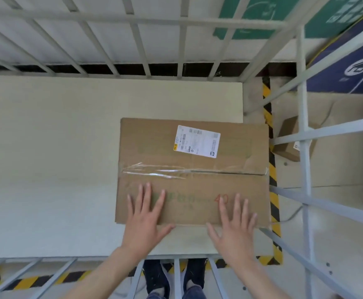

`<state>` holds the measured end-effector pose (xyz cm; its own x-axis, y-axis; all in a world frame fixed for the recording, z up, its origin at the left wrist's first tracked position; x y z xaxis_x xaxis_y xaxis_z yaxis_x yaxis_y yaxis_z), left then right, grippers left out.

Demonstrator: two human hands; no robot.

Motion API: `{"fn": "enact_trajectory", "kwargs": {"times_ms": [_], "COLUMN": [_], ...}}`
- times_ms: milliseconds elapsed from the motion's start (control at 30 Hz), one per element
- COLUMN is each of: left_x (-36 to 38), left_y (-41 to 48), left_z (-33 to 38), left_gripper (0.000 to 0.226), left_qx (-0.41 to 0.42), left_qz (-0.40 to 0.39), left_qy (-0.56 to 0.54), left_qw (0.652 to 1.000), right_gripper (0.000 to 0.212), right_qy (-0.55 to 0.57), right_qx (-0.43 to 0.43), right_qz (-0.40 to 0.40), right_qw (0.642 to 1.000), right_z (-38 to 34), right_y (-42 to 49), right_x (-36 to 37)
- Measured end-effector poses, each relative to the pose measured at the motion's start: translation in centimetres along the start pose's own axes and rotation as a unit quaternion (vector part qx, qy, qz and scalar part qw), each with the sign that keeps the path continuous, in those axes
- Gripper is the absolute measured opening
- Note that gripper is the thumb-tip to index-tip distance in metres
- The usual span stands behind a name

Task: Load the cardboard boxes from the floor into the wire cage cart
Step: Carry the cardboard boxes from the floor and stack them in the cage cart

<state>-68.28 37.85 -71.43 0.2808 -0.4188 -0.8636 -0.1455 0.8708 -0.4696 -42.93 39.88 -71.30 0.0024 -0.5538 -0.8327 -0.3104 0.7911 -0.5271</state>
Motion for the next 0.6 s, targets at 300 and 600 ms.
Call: {"fn": "enact_trajectory", "kwargs": {"times_ms": [300, 600], "left_x": [-4.0, -10.0], "left_y": [11.9, 22.3], "left_z": [2.9, 6.2], "left_gripper": [0.098, 0.105], "left_qx": [-0.061, -0.062], "left_qz": [-0.049, -0.082], "left_qy": [0.031, 0.024], "left_qw": [0.996, 0.994], "right_gripper": [0.086, 0.091], "right_qy": [0.013, 0.032], "right_qx": [-0.019, -0.004], "right_qz": [-0.017, -0.055], "right_qw": [1.0, 0.998], "right_z": [3.9, 6.7], "right_y": [12.0, 20.9], "right_x": [-6.8, -12.7]}}
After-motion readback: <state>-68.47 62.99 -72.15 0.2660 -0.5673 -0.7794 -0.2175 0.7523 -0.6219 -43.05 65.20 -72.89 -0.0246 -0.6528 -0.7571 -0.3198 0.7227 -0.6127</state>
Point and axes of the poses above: each hand's wrist, its own y-axis towards the middle knuckle, its own x-axis out of the palm, z = x × y, the point moved 7 cm from there along y, towards the middle knuckle, and after that the axes turned 13 degrees about -x, right-handed, at the moved point
